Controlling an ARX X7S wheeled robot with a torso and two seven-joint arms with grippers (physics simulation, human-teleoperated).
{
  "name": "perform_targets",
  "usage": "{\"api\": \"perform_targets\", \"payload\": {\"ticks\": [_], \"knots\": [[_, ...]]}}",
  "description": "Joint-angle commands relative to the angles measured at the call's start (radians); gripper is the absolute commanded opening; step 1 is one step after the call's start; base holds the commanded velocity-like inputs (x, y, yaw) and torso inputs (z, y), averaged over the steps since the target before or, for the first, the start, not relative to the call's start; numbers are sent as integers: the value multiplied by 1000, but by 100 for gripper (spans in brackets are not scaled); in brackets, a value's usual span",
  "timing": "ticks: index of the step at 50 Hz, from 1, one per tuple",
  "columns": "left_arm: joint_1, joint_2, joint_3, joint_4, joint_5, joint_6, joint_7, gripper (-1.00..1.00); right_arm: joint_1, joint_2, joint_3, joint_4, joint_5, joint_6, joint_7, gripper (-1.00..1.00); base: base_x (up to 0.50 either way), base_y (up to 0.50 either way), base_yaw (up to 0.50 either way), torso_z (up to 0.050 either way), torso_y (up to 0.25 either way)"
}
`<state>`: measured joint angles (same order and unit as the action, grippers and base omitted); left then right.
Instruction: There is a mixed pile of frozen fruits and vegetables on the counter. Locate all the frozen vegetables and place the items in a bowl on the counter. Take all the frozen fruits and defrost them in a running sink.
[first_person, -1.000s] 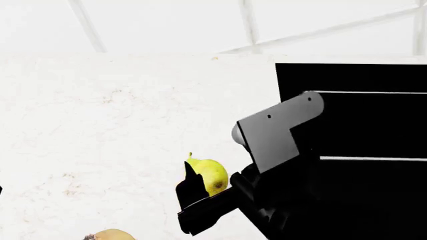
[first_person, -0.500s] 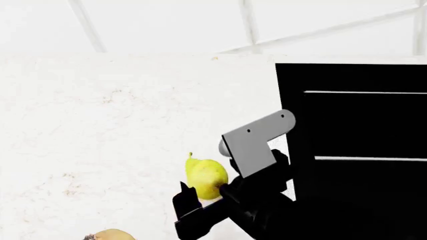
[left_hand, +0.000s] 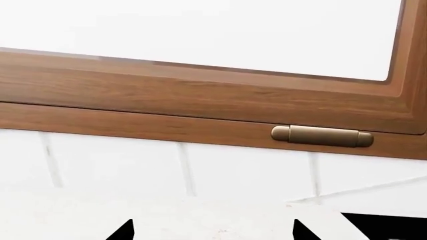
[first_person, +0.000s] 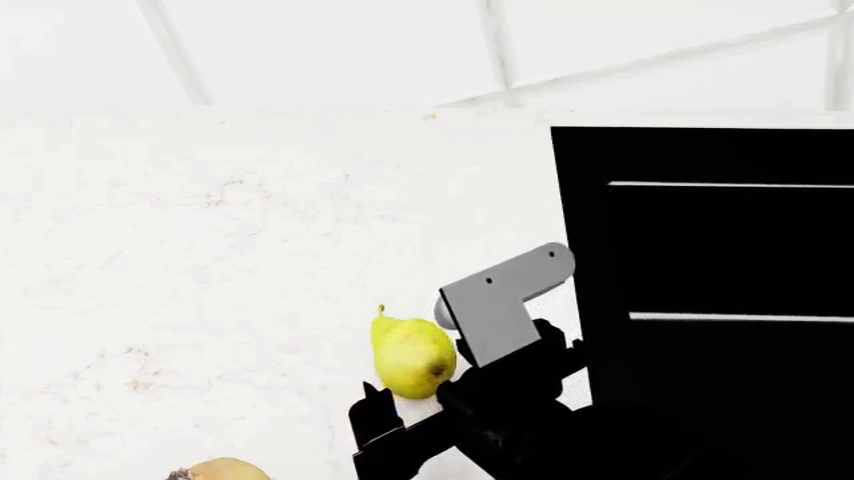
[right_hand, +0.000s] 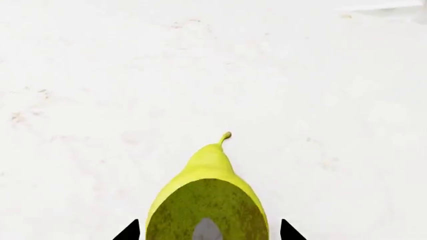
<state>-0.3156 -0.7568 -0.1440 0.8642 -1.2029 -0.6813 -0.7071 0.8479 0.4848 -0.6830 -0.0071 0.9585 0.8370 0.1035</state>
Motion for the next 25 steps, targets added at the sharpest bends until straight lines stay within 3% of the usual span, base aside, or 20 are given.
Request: {"api": "perform_targets", "payload": {"ticks": [1,2,3,19,25], "knots": [[0,-2,5,0,-1,1,1,100,-1,-4,-10,13,-20,-21,-10,100,0,0,0,0,0],[-2,0,10,0,2,0,2,100,-4,2,-10,-5,-28,-31,-5,100,0,0,0,0,0],[0,1,10,1,4,1,3,100,-5,6,-15,-20,-49,-45,4,-100,0,0,0,0,0],[6,-9,30,26,-26,-4,26,100,-6,90,76,-267,42,-4,136,-100,0,0,0,0,0],[61,-19,-1,69,-133,20,30,100,-9,131,120,-344,90,16,188,-100,0,0,0,0,0]]}}
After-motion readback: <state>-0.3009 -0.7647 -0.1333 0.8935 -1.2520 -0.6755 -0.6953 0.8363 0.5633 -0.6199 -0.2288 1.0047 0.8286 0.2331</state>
